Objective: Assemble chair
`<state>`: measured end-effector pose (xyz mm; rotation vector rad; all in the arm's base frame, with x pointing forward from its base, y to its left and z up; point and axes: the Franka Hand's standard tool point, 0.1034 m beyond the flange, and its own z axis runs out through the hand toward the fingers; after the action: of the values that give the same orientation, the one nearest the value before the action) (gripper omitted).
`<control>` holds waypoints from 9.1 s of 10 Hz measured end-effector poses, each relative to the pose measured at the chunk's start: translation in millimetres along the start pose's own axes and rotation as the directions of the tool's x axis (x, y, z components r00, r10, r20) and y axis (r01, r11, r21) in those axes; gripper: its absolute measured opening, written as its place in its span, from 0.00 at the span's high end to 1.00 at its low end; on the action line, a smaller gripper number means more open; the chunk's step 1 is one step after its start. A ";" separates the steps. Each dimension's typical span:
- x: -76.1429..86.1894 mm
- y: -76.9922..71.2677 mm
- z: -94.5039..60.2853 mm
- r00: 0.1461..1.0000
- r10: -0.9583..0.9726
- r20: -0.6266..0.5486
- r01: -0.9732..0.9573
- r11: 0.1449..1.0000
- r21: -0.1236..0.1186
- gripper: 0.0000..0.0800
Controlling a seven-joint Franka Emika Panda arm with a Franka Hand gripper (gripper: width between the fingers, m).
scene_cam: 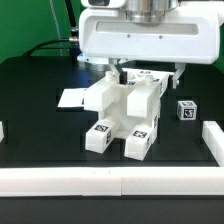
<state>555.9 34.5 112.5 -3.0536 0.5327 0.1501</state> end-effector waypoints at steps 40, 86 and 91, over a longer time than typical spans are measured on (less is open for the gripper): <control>-135.4 -9.2 50.5 0.995 -0.067 -0.071 0.066 0.998 -0.020 0.19; -117.3 -43.0 68.6 0.990 -0.138 -0.035 0.136 0.989 -0.065 0.64; -78.7 -16.2 15.2 0.993 -0.110 -0.037 0.110 0.994 -0.015 0.64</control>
Offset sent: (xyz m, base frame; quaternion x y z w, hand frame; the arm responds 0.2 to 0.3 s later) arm 0.0000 0.0000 0.0000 0.0000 0.0000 0.0000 1.0000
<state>486.3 77.0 105.8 -3.0946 0.3655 0.0929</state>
